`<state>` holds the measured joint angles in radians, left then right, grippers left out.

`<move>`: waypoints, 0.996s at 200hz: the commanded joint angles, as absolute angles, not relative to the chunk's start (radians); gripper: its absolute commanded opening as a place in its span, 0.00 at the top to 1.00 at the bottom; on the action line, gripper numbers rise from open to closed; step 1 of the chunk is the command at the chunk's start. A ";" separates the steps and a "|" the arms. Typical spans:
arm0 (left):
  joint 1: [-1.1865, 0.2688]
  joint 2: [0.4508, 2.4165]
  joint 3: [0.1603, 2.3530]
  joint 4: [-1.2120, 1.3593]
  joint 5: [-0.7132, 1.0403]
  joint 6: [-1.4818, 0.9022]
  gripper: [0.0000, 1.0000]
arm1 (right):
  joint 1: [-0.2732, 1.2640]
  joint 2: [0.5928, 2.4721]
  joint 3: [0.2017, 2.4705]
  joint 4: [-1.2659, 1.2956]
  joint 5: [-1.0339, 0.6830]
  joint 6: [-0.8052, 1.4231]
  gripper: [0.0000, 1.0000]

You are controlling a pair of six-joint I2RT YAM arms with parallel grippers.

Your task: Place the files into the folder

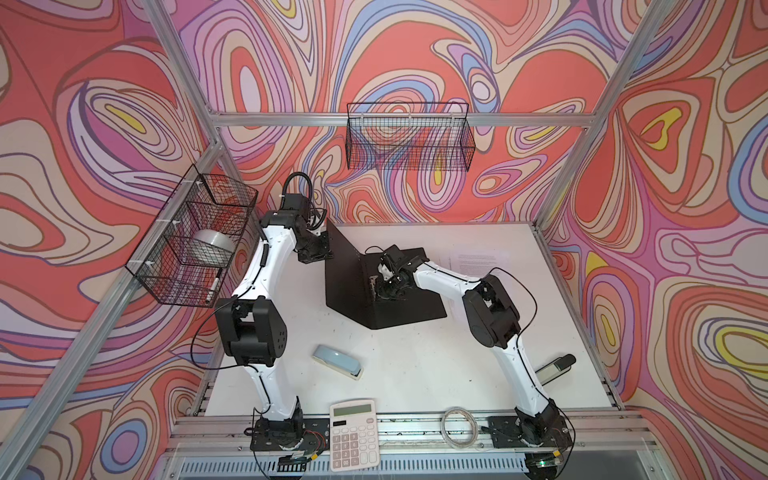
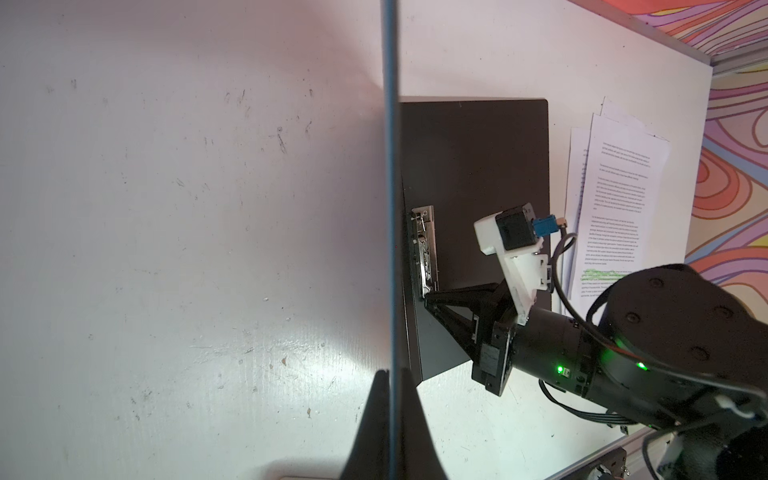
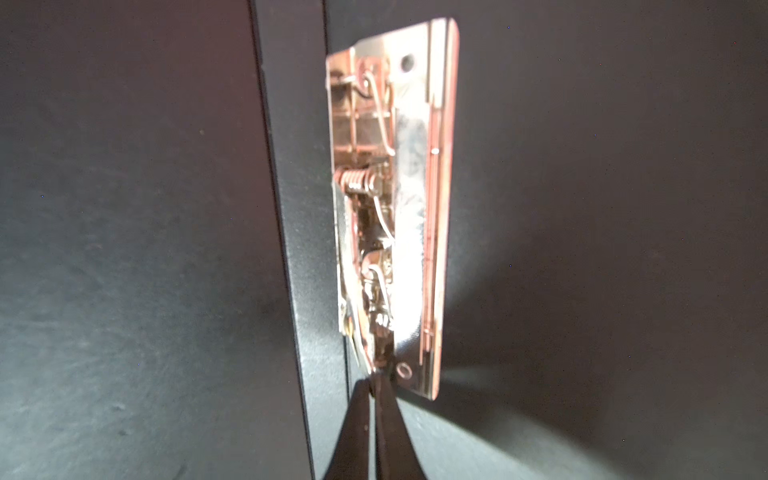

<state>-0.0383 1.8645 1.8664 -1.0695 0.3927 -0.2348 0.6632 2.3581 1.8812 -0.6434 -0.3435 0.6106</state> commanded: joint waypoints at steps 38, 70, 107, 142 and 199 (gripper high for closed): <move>-0.030 1.853 1.906 -1.129 0.394 -0.195 1.00 | 0.637 2.384 1.879 -0.747 -0.203 0.595 1.00; -0.029 1.855 1.906 -1.126 0.398 -0.198 1.00 | 0.637 2.364 1.893 -0.735 -0.216 0.595 1.00; -0.029 1.862 1.911 -1.126 0.408 -0.200 1.00 | 0.637 2.347 1.917 -0.740 -0.231 0.590 1.00; -0.029 1.869 1.923 -1.129 0.417 -0.198 1.00 | 0.638 2.335 1.938 -0.731 -0.256 0.587 1.00; -0.029 1.875 1.931 -1.133 0.427 -0.193 1.00 | 0.638 2.327 1.976 -0.752 -0.263 0.579 1.00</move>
